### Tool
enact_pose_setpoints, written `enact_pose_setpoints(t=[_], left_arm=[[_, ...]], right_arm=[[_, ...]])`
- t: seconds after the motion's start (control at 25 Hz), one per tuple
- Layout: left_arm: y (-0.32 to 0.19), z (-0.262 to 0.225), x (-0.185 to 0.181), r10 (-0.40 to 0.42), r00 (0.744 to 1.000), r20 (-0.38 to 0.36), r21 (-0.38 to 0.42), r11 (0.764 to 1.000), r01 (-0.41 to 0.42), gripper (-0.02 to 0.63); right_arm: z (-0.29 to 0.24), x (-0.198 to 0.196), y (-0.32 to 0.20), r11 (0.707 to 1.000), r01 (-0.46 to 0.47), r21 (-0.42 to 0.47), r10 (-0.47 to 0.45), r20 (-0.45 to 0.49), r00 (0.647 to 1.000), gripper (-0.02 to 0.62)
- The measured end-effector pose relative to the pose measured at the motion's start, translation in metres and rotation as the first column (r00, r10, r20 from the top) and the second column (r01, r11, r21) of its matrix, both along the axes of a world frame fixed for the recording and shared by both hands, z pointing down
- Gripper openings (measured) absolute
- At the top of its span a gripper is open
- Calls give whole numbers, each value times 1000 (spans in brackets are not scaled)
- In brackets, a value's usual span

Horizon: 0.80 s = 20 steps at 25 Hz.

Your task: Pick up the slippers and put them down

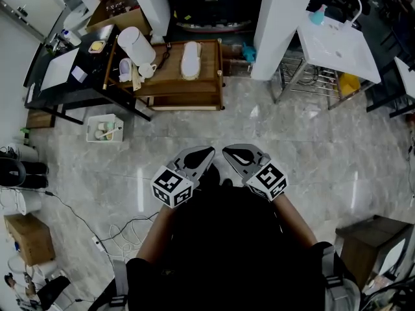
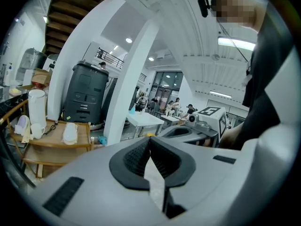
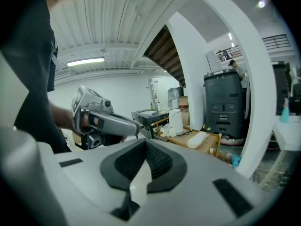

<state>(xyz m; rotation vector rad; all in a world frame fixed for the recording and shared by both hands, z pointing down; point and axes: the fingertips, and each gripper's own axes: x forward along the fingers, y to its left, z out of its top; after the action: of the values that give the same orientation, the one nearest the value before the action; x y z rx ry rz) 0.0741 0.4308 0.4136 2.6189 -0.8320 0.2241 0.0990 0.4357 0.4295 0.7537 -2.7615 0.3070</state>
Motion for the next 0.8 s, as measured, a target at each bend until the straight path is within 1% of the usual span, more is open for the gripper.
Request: enact_pose_setpoints(t=[0.2,0.4,0.8], left_arm=[[-12,-2,2,5,1000,2,-1,1000,-5,11],[-28,1,-5,11,1000,-6,-18,1000,-11,11],[-85,4,-19,36,999,-18,-37,999,-37,11]], right_arm=[[-1,2,-9,1000,-7,-15,7,3,1000,6],[0,-5,-26,1000,-15,-27,15,2,1000,6],[1,-20,-84,998,-53,-43,53,7,999,6]])
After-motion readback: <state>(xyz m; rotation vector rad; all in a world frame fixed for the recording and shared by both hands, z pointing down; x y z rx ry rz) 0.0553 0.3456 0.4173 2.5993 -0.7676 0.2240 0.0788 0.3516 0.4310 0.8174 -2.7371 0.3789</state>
